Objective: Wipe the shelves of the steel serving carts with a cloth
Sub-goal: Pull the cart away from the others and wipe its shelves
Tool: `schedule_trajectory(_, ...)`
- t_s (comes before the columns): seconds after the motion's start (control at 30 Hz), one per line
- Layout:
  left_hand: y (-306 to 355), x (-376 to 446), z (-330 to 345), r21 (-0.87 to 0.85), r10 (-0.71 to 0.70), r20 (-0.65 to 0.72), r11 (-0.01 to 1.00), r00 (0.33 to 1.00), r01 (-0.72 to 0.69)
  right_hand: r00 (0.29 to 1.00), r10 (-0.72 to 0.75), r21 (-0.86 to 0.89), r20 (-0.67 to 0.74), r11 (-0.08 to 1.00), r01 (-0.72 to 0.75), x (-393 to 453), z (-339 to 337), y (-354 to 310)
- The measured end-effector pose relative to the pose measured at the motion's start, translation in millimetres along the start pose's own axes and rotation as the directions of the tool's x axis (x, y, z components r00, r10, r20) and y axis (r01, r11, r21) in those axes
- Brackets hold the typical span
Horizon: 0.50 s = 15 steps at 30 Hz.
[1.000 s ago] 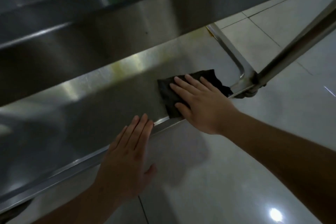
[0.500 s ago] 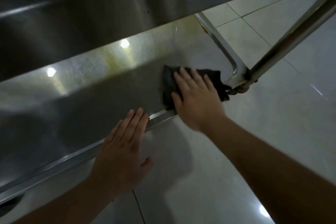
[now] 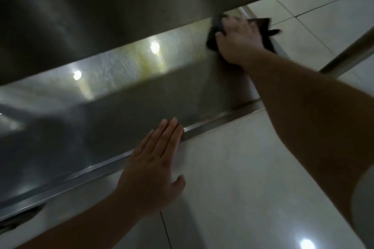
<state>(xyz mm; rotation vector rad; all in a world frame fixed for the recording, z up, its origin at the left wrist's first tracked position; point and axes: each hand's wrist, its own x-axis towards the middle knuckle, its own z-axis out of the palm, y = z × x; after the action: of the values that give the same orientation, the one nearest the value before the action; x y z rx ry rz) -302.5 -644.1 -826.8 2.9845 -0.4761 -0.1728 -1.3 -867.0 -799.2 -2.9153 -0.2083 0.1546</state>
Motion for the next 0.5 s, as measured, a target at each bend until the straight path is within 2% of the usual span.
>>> schedule_trajectory(0.1,0,0,1,-0.001,0.006,-0.007,1.0,1.0,-0.006,0.952,-0.3,-0.008,0.056,0.953,0.301,-31,15,-47)
schedule_trajectory(0.23,1,1,2,0.021,0.0,-0.001,1.0,1.0,0.0,0.859,-0.496,0.011,0.128,0.866,0.499,-114,28,-37)
schedule_trajectory(0.3,1,1,1,0.016,-0.007,-0.004,1.0,1.0,0.007,0.893,-0.439,-0.007,0.102,0.897,0.442,-123,24,-2)
schedule_trajectory(0.4,2,0,1,-0.002,-0.008,-0.018,1.0,1.0,0.008,0.988,-0.154,-0.06,-0.022,0.987,0.152,-95,9,51)
schedule_trajectory(0.43,2,0,1,-0.005,-0.006,-0.022,1.0,1.0,0.006,0.997,-0.066,-0.058,-0.038,0.996,0.064,-78,4,62)
schedule_trajectory(0.5,1,0,1,-0.014,-0.002,-0.022,1.0,1.0,0.002,0.999,0.008,-0.037,-0.046,0.999,-0.009,-39,-7,66)
